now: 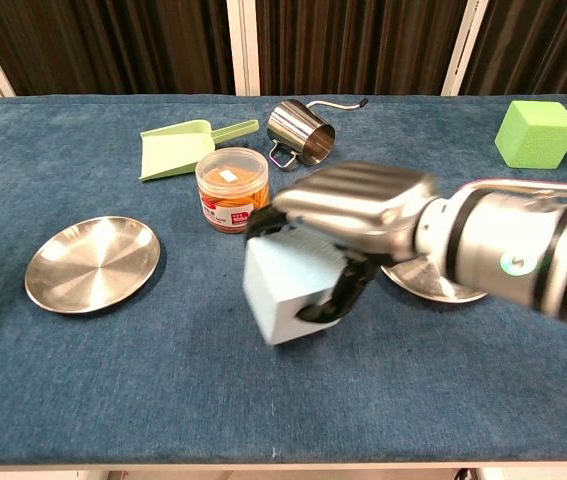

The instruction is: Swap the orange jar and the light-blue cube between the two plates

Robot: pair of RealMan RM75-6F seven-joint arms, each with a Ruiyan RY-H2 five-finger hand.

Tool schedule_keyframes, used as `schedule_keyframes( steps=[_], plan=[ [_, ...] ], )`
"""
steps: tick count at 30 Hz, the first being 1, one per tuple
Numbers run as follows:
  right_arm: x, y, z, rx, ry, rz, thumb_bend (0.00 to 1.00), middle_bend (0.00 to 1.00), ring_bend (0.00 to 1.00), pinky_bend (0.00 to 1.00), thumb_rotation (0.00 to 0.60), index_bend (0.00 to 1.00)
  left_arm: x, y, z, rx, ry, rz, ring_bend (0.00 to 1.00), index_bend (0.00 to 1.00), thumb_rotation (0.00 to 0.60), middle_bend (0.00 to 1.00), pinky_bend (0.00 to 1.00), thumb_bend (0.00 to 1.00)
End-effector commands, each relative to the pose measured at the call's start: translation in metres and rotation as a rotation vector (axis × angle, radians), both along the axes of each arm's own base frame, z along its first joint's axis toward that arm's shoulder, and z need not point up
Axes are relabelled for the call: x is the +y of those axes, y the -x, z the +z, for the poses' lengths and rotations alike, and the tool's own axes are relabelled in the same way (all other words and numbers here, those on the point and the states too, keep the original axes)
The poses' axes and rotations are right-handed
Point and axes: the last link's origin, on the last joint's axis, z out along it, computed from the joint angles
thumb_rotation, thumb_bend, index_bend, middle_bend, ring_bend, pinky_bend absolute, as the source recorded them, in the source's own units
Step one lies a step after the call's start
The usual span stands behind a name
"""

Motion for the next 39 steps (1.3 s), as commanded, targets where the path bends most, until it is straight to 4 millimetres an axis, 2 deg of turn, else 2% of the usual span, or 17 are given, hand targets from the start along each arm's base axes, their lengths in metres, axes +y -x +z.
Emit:
schedule_keyframes(
  steps=[1,2,5,8,10,13,17,21,26,31,36,37,39],
  plan=[
    [-0.002,-0.003,-0.003,0.004,-0.025,-0.004,0.45,0.25,0.25,0.34,0.6,0.15,0.001,0.0,0.0,-0.003,0.004,0.0,0.02,0.0,0.6,0.0,0.19,0.03],
    [-0.003,-0.003,-0.001,0.01,-0.014,-0.001,0.38,0.15,0.15,0.27,0.6,0.05,0.002,0.0,0.0,-0.004,0.005,-0.002,0.02,0.0,0.6,0.0,0.19,0.03],
    [-0.008,-0.003,0.01,0.013,0.002,-0.022,0.25,0.01,0.01,0.13,0.571,0.0,0.002,0.001,0.0,-0.006,0.007,-0.002,0.02,0.0,0.6,0.0,0.19,0.03],
    [-0.012,-0.006,0.024,-0.003,-0.002,-0.056,0.21,0.0,0.0,0.05,0.505,0.0,0.003,0.002,0.001,-0.012,0.01,0.0,0.02,0.0,0.6,0.0,0.19,0.03],
    [-0.017,-0.008,0.035,-0.017,-0.003,-0.084,0.2,0.0,0.0,0.03,0.472,0.0,0.004,0.003,0.001,-0.018,0.012,0.003,0.02,0.0,0.6,0.0,0.19,0.03],
    [-0.031,-0.015,0.047,-0.051,0.039,-0.115,0.19,0.0,0.0,0.01,0.46,0.0,0.005,0.004,0.002,-0.021,0.014,0.007,0.02,0.0,0.6,0.0,0.19,0.03],
    [-0.057,-0.036,0.049,-0.083,0.105,-0.144,0.19,0.0,0.0,0.0,0.453,0.0,0.006,0.006,0.004,-0.02,0.01,0.013,0.02,0.0,0.6,0.0,0.19,0.03],
    [-0.085,-0.062,0.031,-0.074,0.155,-0.176,0.19,0.0,0.0,0.0,0.449,0.0,0.009,0.009,0.006,-0.024,0.007,0.024,0.02,0.0,0.6,0.0,0.19,0.03],
    [-0.11,-0.083,-0.009,0.005,0.177,-0.214,0.19,0.0,0.0,0.0,0.448,0.0,0.013,0.014,0.008,-0.031,0.011,0.041,0.02,0.0,0.6,0.0,0.19,0.03],
    [-0.122,-0.082,-0.046,0.09,0.168,-0.255,0.19,0.0,0.0,0.0,0.451,0.0,0.016,0.017,0.011,-0.034,0.012,0.051,0.02,0.0,0.6,0.0,0.19,0.03],
    [-0.123,-0.074,-0.066,0.136,0.144,-0.264,0.22,0.0,0.0,0.01,0.455,0.0,0.015,0.019,0.012,-0.036,0.016,0.058,0.02,0.0,0.6,0.0,0.19,0.03],
    [-0.123,-0.073,-0.068,0.137,0.14,-0.262,0.24,0.0,0.0,0.04,0.456,0.0,0.015,0.019,0.012,-0.037,0.016,0.058,0.02,0.0,0.6,0.0,0.19,0.03],
    [-0.124,-0.075,-0.071,0.129,0.137,-0.255,0.29,0.08,0.05,0.18,0.455,0.05,0.014,0.019,0.012,-0.038,0.016,0.057,0.02,0.0,0.6,0.0,0.19,0.03]
  ],
)
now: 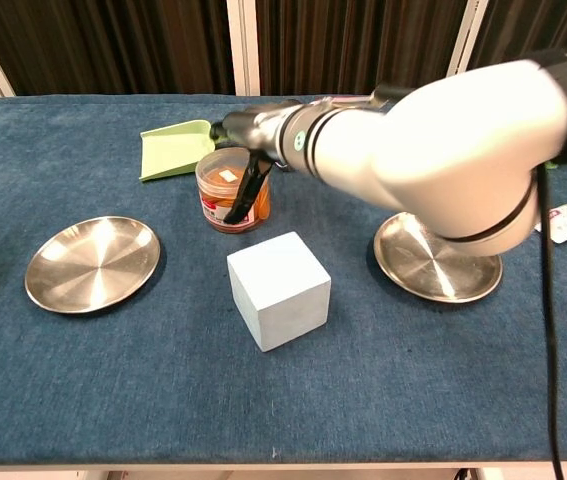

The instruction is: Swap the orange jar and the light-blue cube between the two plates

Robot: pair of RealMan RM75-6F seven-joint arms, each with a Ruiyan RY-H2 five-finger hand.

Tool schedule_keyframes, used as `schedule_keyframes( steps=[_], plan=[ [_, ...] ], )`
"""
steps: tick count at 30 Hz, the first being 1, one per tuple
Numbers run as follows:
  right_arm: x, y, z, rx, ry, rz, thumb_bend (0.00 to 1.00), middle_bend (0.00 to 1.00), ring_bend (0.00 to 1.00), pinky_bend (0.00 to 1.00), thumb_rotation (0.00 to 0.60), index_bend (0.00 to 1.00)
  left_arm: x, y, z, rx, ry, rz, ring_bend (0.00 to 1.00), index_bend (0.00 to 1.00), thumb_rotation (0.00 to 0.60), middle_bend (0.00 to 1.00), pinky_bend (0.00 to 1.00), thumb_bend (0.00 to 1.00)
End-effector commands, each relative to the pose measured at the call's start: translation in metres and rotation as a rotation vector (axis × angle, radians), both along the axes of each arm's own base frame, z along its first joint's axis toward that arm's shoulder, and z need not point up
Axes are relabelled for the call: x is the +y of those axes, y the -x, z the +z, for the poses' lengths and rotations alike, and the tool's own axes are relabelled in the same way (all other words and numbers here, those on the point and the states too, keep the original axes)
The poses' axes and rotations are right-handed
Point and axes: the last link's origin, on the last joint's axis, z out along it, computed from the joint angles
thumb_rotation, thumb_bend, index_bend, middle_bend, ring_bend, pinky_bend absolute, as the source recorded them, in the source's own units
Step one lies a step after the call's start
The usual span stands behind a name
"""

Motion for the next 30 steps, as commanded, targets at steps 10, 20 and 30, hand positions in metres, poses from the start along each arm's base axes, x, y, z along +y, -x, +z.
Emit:
schedule_keyframes(
  steps=[10,20,30],
  plan=[
    [-0.001,-0.008,0.009,-0.045,0.079,0.082,0.52,0.71,0.76,0.91,0.6,0.8,-0.002,-0.001,0.002,-0.004,-0.004,-0.004,0.02,0.0,0.6,0.0,0.19,0.03],
    [0.03,0.029,0.094,-0.112,0.158,0.19,0.52,0.71,0.77,0.92,0.6,0.81,-0.009,-0.007,0.003,-0.007,-0.014,-0.032,0.02,0.0,0.6,0.0,0.19,0.03],
    [0.058,0.131,0.132,0.022,0.138,0.134,0.52,0.71,0.76,0.9,0.6,0.79,-0.015,-0.015,-0.007,0.022,0.015,-0.059,0.02,0.0,0.6,0.0,0.19,0.03]
  ],
)
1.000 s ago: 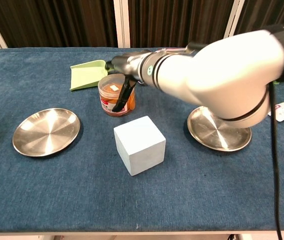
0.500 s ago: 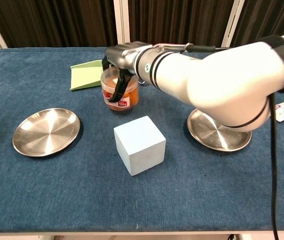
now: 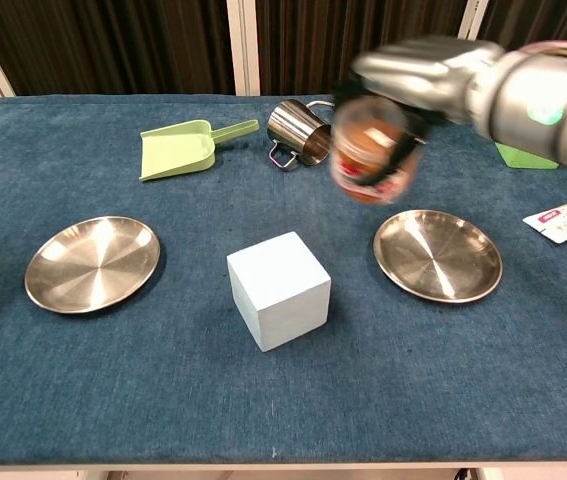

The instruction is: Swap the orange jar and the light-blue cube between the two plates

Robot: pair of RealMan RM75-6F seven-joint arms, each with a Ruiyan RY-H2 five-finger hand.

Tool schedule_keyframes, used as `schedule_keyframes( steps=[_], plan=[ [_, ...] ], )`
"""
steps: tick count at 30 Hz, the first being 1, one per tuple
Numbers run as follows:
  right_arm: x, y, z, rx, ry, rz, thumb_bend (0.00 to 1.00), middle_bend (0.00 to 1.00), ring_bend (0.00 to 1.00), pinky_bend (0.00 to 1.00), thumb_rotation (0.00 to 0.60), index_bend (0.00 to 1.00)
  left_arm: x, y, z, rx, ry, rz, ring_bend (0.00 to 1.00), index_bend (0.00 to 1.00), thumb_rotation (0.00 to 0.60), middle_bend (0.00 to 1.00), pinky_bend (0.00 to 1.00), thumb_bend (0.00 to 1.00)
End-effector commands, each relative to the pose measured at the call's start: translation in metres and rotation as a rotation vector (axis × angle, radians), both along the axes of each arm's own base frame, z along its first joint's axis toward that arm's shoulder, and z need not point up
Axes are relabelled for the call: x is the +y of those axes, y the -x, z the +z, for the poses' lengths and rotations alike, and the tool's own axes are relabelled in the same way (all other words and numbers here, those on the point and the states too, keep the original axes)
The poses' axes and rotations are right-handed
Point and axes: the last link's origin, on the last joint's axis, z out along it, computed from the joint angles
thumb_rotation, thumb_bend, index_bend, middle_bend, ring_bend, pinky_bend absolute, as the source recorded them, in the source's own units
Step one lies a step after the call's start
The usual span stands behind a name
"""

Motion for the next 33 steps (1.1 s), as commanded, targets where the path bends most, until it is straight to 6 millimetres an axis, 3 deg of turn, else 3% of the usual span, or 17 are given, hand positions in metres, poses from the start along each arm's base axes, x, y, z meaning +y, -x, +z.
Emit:
schedule_keyframes(
  steps=[1,6,9,12,14,16,17,20,27,30,33],
  plan=[
    [0.01,0.034,0.002,0.027,-0.027,-0.038,0.52,0.71,0.75,0.89,0.6,0.78,-0.001,-0.002,-0.003,0.005,0.009,-0.003,0.02,0.0,0.6,0.0,0.19,0.03],
    [0.014,0.053,-0.01,0.047,-0.069,-0.046,0.52,0.71,0.69,0.79,0.6,0.71,0.001,-0.005,-0.008,0.015,0.018,-0.002,0.02,0.0,0.6,0.0,0.19,0.03],
    [0.014,0.06,-0.016,0.056,-0.086,-0.055,0.52,0.64,0.61,0.71,0.6,0.6,0.0,-0.006,-0.009,0.021,0.02,0.001,0.02,0.0,0.6,0.0,0.19,0.03],
    [0.016,0.067,-0.019,0.055,-0.13,-0.092,0.52,0.47,0.46,0.58,0.6,0.39,0.0,-0.006,-0.011,0.026,0.026,0.003,0.02,0.0,0.6,0.0,0.19,0.03],
    [0.017,0.07,-0.018,0.058,-0.153,-0.11,0.49,0.33,0.33,0.48,0.6,0.2,0.0,-0.007,-0.012,0.028,0.03,0.001,0.02,0.0,0.6,0.0,0.19,0.03],
    [0.019,0.072,-0.014,0.057,-0.165,-0.119,0.36,0.19,0.2,0.39,0.598,0.04,-0.001,-0.008,-0.013,0.029,0.036,-0.005,0.02,0.0,0.6,0.0,0.19,0.03],
    [0.021,0.072,-0.013,0.054,-0.167,-0.122,0.3,0.13,0.14,0.36,0.578,0.0,-0.001,-0.009,-0.014,0.028,0.038,-0.009,0.02,0.0,0.6,0.0,0.19,0.03],
    [0.028,0.073,-0.004,0.029,-0.163,-0.121,0.22,0.02,0.03,0.28,0.496,0.0,-0.005,-0.015,-0.016,0.021,0.047,-0.032,0.02,0.0,0.6,0.0,0.19,0.03],
    [0.055,0.085,0.034,-0.058,-0.107,-0.091,0.18,0.0,0.0,0.12,0.445,0.0,-0.021,-0.048,-0.029,-0.049,0.101,-0.135,0.02,0.0,0.6,0.0,0.19,0.03],
    [0.074,0.101,0.059,-0.095,-0.029,-0.064,0.18,0.0,0.0,0.07,0.444,0.0,-0.026,-0.07,-0.043,-0.092,0.16,-0.179,0.02,0.0,0.6,0.0,0.19,0.04],
    [0.105,0.134,0.09,-0.094,0.097,-0.069,0.18,0.0,0.0,0.01,0.445,0.0,-0.029,-0.097,-0.065,-0.091,0.247,-0.232,0.02,0.0,0.6,0.0,0.19,0.04]
  ],
)
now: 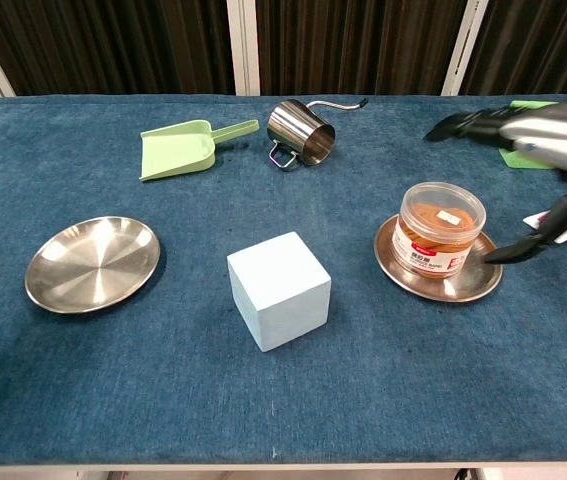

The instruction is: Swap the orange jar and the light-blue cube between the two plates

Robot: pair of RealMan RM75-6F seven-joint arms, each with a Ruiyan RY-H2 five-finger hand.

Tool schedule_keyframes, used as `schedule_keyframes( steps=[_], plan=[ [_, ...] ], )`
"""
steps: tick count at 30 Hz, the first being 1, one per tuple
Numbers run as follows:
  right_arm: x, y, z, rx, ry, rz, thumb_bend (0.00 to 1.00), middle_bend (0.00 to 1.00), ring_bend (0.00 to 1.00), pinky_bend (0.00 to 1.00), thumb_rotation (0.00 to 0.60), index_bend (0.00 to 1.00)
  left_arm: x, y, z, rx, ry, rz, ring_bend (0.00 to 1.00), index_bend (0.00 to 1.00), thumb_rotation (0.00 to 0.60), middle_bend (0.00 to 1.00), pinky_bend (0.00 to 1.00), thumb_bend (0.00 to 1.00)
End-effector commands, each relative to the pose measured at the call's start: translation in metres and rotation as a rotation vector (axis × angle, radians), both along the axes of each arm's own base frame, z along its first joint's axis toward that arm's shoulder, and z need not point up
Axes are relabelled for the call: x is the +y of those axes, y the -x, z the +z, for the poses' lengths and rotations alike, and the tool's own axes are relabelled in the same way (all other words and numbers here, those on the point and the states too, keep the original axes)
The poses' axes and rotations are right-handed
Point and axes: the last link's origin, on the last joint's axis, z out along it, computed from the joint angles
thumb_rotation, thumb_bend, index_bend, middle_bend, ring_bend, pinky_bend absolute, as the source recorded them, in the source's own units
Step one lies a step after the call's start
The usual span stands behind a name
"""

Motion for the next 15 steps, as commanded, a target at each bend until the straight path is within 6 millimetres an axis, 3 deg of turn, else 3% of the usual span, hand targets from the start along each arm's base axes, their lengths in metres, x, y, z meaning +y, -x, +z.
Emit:
schedule_keyframes(
  steps=[1,7,15],
  plan=[
    [0.05,0.048,0.049,-0.015,0.164,-0.03,0.18,0.0,0.0,0.0,0.446,0.0,-0.005,-0.033,-0.028,0.0,0.104,-0.073,0.02,0.0,0.6,0.0,0.19,0.04],
    [0.101,0.107,0.086,-0.037,0.381,-0.193,0.18,0.0,0.0,0.0,0.452,0.0,-0.006,-0.079,-0.083,-0.007,0.235,-0.139,0.02,0.0,0.6,0.0,0.17,0.01],
    [0.113,0.124,0.105,-0.1,0.402,-0.231,0.18,0.0,0.0,0.0,0.455,0.0,0.013,-0.126,-0.153,0.045,0.229,-0.184,0.01,0.0,0.586,0.0,0.12,0.0]
  ],
)
